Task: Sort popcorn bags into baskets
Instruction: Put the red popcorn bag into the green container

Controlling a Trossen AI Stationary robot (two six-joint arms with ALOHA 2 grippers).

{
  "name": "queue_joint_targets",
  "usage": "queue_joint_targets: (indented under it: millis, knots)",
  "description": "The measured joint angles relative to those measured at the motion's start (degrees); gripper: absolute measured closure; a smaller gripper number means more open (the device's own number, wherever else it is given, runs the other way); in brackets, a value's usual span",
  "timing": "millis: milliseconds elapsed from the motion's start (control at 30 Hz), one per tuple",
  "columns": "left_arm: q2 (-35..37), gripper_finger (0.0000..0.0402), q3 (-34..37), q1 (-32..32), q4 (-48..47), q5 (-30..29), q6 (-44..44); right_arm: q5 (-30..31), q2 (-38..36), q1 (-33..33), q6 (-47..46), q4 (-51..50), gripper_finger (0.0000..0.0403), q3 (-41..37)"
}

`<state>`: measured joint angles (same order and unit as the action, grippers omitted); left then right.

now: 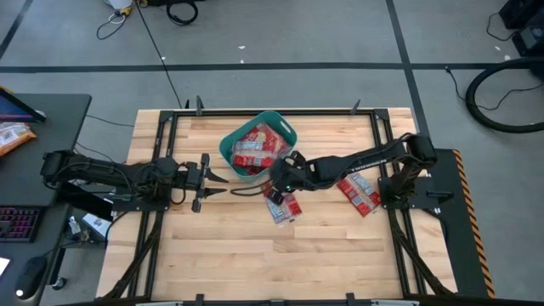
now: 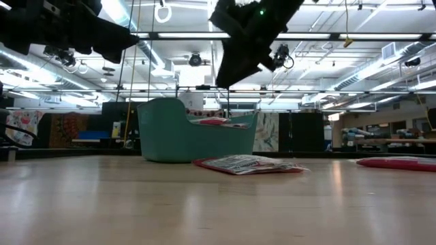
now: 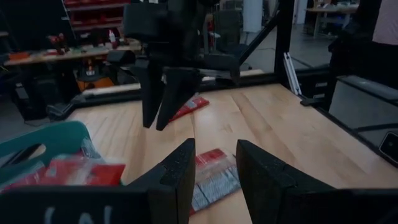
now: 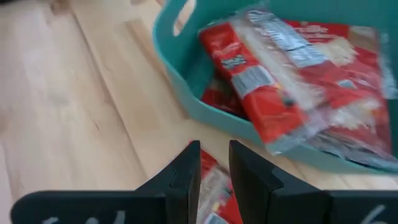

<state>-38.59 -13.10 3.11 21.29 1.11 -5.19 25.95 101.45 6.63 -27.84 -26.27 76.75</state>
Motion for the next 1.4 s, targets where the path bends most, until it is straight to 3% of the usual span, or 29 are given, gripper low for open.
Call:
queue_joint_targets:
  millis: [267, 467, 733, 967, 1200, 1400]
  knots:
    - [-0.02, 0.028, 0.02, 0.0, -1.52, 0.01, -1.4, -0.21, 3.8, -3.55, 5.26, 7.1, 0.0314, -2.12]
    - [0.0, 0.028, 0.02, 0.02, -1.43, 0.01, -1.05, -4.4, 5.61, -8.34, 7.07, 8.52, 0.0314, -2.18]
    - [0.0, 0.028, 0.02, 0.02, -1.41, 0.01, -1.27, -3.29, 7.49, -15.96, 14.05, 10.07, 0.0314, -2.11]
    - [-0.01, 0.028, 0.02, 0.02, -1.46, 0.01, -1.34, -3.8, 9.02, -22.28, 13.98, 12.67, 0.0314, -2.09]
    - [-0.02, 0.028, 0.02, -0.02, -1.53, 0.0, -1.9, -7.98, 7.82, -20.35, 14.3, 17.18, 0.0314, -2.09]
    - [0.0, 0.028, 0.0, -0.02, -1.49, -0.01, -1.9, -1.9, 4.02, -15.21, 16.27, 17.05, 0.0314, -2.09]
